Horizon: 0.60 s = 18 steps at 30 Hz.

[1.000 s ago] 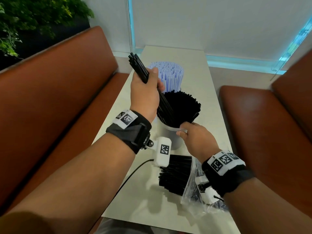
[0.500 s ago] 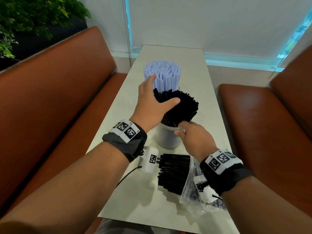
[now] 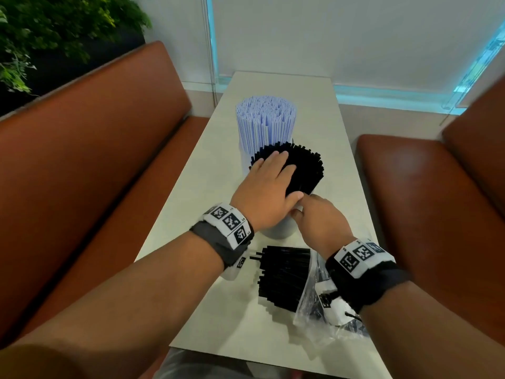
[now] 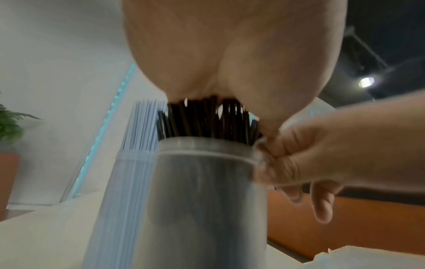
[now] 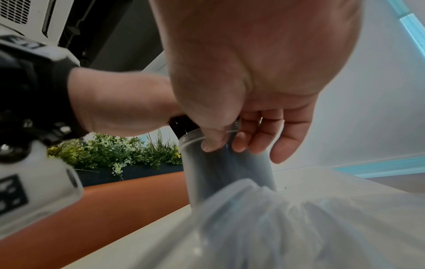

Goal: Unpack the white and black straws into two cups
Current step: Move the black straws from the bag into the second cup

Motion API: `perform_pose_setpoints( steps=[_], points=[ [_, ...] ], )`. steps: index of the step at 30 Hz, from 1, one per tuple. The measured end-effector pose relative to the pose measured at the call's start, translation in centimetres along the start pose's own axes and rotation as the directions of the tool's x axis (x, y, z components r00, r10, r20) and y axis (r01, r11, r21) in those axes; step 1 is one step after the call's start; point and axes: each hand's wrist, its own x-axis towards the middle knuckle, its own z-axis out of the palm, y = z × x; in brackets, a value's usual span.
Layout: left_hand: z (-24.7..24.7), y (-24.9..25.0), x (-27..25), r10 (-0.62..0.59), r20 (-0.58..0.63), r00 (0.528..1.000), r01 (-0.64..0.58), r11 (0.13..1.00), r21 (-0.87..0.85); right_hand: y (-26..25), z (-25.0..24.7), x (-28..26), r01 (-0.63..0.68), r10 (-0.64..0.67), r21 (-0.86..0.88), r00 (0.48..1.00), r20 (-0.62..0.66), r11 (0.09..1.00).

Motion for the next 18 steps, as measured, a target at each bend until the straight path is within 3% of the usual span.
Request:
perform_pose_setpoints(
  steps=[2,5,7,9,11,14,16,18],
  points=[
    [-0.5,-0.2,-0.3,-0.009,-0.106,0.994,-0.002,0.995,-0.103,-0.1,-0.1,-0.1,-0.01,0.01,-0.009,1.0,-0.001,1.0],
    [-1.2,-0.4,-1.4,-0.089,-0.355,0.931,-0.027,0.951,-0.31,-0.1,-0.3,-1.1,0.016,-0.016,0.004,0.998,-0.061,1.0],
    [-1.2,-1.0,-3.0,-0.178,-0.415,0.892,-0.007,0.913,-0.408,0.1,-0.6,-2.3,-0.024,0.028,0.022,0.982,-0.188,0.999],
    [-0.5,-1.7,-4.8,-0.255,-0.411,0.875,0.039,0.884,-0.465,0.5,-0.7,-3.4,-0.164,0.149,-0.05,0.962,-0.231,0.985],
    [0.6,-1.9,-6.4,-0.31,-0.313,0.898,0.118,0.854,-0.506,1.3,-0.4,-4.1,-0.317,0.31,-0.198,0.948,-0.069,0.927],
    [3.3,-0.7,-7.7,-0.237,0.009,0.971,0.217,0.873,-0.436,1.8,-0.1,-4.2,-0.358,0.424,-0.334,0.893,0.15,0.872],
    [5.2,0.5,-8.0,-0.09,0.242,0.966,0.171,0.925,-0.339,1.6,0.2,-3.9,-0.351,0.433,-0.331,0.875,0.218,0.876],
    [6.9,1.7,-7.9,0.031,0.369,0.929,0.085,0.951,-0.296,1.2,0.3,-3.7,-0.379,0.451,-0.298,0.862,0.231,0.876]
  ],
)
